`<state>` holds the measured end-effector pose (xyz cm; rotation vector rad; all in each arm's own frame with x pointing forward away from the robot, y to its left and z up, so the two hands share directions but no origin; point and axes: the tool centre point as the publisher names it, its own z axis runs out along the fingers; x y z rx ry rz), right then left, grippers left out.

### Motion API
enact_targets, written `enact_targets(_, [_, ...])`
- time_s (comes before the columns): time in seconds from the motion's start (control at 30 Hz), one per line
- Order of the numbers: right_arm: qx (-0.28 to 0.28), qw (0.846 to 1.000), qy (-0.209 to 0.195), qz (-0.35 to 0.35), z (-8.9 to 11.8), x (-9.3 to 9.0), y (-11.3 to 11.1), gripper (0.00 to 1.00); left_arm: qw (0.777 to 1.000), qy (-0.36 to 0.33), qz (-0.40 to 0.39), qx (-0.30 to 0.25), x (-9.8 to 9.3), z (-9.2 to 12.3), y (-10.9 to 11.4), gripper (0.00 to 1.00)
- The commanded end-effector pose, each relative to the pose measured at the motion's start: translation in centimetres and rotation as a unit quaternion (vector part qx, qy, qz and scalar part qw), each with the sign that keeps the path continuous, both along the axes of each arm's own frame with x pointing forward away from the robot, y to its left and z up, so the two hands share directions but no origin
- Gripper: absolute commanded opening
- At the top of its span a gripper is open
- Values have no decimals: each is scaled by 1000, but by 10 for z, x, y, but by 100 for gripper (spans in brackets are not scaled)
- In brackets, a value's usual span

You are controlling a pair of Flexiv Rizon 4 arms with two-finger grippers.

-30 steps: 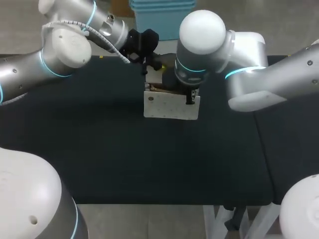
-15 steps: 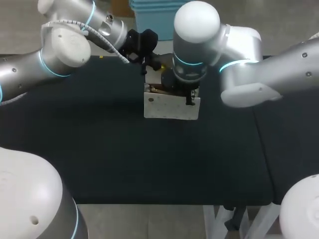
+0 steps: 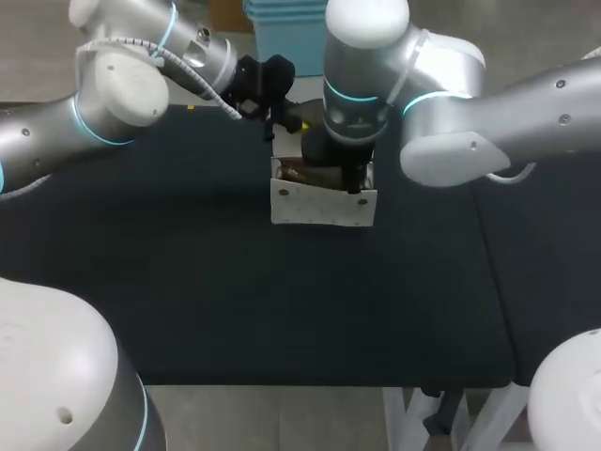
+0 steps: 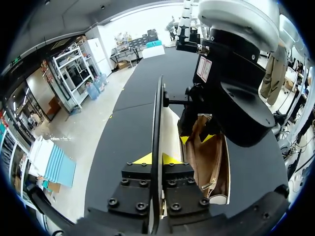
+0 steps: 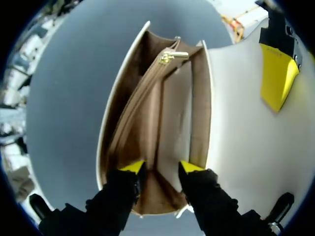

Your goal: Pick up the bag, open it, inspect its contents, close it, and place it on the opposite side

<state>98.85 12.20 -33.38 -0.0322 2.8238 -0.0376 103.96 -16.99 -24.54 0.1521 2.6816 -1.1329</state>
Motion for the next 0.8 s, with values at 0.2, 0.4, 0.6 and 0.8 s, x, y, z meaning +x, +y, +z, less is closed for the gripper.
enact_targets(0.2, [-2, 1000, 15, -2, -11, 0, 2, 100, 1000, 1, -1, -2, 1, -3, 0, 0])
enact_targets(0.4, [-1, 1000, 17, -4, -11, 0, 2, 100, 1000, 1, -1, -2, 1, -3, 0, 0])
enact_targets(0.6, [-1, 1000, 16, -5, -10, 0, 1, 100, 1000, 1, -1, -2, 1, -3, 0, 0])
enact_targets(0.8, [-1, 1000, 14, -4, -9, 1, 2, 100, 1000, 1, -1, -2, 1, -3, 0, 0])
